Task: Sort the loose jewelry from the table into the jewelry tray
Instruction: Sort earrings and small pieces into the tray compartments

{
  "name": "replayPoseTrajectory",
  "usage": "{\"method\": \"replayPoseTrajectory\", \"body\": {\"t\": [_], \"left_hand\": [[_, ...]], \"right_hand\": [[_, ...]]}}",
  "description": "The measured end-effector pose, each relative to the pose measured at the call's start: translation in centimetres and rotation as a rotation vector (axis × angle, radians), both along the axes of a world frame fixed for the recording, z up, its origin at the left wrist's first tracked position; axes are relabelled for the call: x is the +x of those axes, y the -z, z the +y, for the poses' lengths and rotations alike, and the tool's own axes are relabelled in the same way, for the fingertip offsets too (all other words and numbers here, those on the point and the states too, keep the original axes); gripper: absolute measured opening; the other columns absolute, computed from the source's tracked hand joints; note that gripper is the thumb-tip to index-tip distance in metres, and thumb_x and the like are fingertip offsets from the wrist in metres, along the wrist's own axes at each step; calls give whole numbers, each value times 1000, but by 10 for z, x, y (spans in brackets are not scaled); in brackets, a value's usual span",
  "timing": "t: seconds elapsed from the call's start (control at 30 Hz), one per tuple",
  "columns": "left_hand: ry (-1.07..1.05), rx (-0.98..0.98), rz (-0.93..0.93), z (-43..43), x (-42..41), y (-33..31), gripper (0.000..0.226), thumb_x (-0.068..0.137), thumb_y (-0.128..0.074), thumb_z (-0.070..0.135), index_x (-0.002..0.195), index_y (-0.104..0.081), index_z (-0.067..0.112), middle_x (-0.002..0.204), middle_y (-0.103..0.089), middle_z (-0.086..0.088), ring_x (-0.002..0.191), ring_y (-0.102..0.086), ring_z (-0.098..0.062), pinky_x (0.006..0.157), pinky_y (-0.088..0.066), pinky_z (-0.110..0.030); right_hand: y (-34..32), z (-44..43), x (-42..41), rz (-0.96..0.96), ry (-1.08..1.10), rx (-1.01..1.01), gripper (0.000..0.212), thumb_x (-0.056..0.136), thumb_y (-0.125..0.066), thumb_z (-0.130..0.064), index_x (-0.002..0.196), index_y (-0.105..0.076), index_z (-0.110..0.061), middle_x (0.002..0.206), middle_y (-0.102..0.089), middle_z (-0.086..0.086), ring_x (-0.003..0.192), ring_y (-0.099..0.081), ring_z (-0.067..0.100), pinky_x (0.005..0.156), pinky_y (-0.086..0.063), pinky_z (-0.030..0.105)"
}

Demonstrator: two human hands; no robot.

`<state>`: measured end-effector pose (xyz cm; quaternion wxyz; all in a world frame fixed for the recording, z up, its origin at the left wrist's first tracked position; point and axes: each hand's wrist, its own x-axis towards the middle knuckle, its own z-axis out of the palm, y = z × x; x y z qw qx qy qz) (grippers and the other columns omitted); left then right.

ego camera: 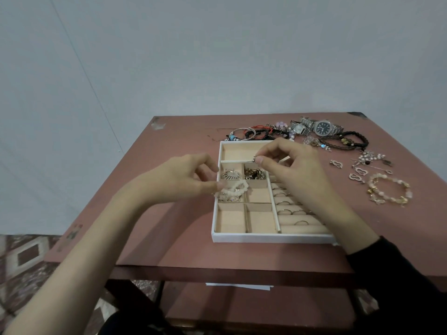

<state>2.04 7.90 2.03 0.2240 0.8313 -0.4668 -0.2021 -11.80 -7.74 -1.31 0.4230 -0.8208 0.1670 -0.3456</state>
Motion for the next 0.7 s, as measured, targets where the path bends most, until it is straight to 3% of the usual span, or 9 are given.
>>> {"method": "replayPoseTrajectory", "body": {"t": [0.07, 0.13, 0.27, 0.5, 0.7], "left_hand": [[-12, 35, 126, 4, 1, -5, 32, 77, -70, 38, 104, -56, 26, 86, -70, 3, 76, -67, -14, 74, -53, -24], [-18, 0, 240, 5, 0, -8, 30, 76, -74, 25, 101, -58, 19, 77, -71, -1, 65, -66, -11, 65, -51, -15], [-37, -143, 299, -3, -2, -9, 28, 71, -78, 11, 93, -63, 6, 76, -71, -14, 60, -63, -11, 65, -53, -17], [22, -199, 52, -29, -21, 4, 18, 67, -82, 22, 74, -70, 11, 64, -70, 2, 55, -64, -3, 58, -51, -14], [94, -189, -140, -32, -29, 9, 27, 71, -74, 43, 89, -71, 23, 70, -67, 6, 60, -59, -1, 59, -44, -11]], "right_hand": [[0, 1, 0, -2, -4, 10, 13, 80, -69, -14, 73, -66, -25, 64, -61, -13, 59, -50, -2, 58, -37, 11], [-1, 1, 0, 2, -6, 10, 12, 80, -69, -14, 73, -66, -23, 64, -61, -12, 60, -50, -2, 58, -37, 10], [-1, 1, 0, -2, -9, 9, 12, 80, -69, -13, 74, -67, -22, 63, -60, -14, 59, -50, -2, 57, -36, 9], [-4, 1, -2, 2, -2, -20, 7, 81, -69, -14, 76, -67, -19, 68, -62, -10, 62, -51, -1, 59, -37, 10], [-7, 0, -4, 12, 1, -50, 9, 81, -69, -14, 75, -67, -20, 69, -64, -7, 64, -52, 0, 59, -37, 10]]}}
